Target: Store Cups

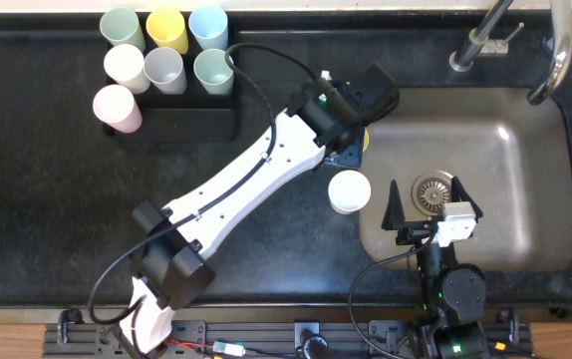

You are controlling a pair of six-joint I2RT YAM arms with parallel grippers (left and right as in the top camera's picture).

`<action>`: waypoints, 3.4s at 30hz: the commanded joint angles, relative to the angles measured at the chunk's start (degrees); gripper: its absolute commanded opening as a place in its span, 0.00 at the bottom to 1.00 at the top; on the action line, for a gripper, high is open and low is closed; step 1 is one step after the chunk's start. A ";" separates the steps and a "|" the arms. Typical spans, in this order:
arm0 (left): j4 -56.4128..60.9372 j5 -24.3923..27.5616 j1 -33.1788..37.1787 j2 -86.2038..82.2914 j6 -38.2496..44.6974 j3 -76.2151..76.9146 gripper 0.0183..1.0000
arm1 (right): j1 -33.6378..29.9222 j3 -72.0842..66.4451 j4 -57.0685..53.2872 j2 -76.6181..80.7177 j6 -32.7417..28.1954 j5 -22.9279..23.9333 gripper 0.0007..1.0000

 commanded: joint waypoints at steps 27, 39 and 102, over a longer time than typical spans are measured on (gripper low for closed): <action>8.92 -6.25 2.12 3.58 -8.24 1.44 0.02 | -0.15 -0.74 0.31 -0.59 -0.20 0.61 1.00; -3.21 -14.23 21.46 -16.13 -21.24 1.27 0.02 | -0.15 -0.74 0.31 -0.59 -0.17 0.61 1.00; 46.77 -13.42 38.23 -36.09 10.56 -31.39 0.58 | -0.15 -0.74 0.31 -0.59 -0.20 0.61 1.00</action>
